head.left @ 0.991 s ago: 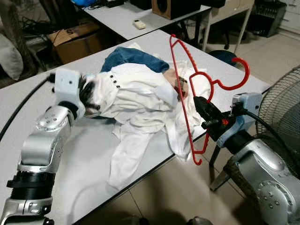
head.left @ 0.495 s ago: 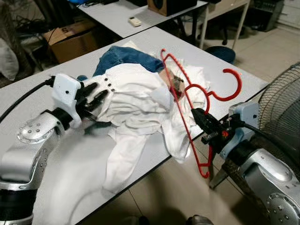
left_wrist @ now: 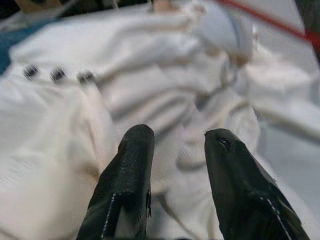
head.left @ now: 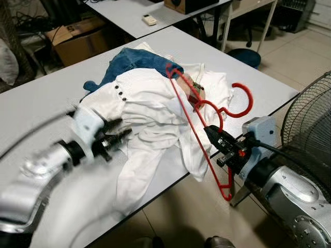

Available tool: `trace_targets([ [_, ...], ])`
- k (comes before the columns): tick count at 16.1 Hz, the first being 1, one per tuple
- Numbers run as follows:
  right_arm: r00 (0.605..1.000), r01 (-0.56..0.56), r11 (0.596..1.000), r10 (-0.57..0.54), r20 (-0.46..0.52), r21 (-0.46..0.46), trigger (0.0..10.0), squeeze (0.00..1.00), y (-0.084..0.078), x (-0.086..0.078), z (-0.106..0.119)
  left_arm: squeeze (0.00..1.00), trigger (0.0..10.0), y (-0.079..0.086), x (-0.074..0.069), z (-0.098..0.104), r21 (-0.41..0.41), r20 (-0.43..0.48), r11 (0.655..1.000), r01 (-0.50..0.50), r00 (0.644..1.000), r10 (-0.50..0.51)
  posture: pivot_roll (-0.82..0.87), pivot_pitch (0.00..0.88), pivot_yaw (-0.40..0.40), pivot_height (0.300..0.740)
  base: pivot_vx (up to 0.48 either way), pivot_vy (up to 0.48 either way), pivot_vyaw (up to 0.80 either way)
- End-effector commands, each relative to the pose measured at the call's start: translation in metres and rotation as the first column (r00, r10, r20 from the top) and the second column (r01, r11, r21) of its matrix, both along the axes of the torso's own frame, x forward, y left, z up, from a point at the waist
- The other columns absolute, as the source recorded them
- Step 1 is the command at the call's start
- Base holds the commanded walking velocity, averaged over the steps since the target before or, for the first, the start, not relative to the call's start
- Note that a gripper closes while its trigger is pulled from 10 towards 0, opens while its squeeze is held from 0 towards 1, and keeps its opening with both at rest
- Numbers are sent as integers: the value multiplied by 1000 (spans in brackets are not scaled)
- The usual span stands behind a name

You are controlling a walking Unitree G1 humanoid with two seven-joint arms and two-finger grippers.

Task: Hang hanger

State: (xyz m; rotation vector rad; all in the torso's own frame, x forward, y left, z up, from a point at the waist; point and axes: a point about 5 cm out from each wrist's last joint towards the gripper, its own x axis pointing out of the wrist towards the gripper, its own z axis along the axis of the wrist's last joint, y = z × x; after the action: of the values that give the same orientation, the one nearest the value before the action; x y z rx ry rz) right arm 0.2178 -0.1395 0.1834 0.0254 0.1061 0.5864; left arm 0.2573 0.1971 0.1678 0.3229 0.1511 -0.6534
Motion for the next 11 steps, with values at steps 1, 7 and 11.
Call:
trace_targets([
  [1,999,-27,1000,27,25,-5,10000,0,4,-2,3,0,10000,8,2,-2,59,7,997,-45,999,44,-158,91,136,740,0,0,0],
  [7,998,-46,998,49,42,-53,10000,0,5,-4,1,0,10000,16,12,-4,129,170,972,-198,970,175,-163,94,140,740,0,0,0],
  [11,997,-53,997,56,46,-56,10000,0,6,-4,0,1000,10000,21,7,-5,64,190,975,-214,961,198,-157,98,135,740,0,0,0],
])
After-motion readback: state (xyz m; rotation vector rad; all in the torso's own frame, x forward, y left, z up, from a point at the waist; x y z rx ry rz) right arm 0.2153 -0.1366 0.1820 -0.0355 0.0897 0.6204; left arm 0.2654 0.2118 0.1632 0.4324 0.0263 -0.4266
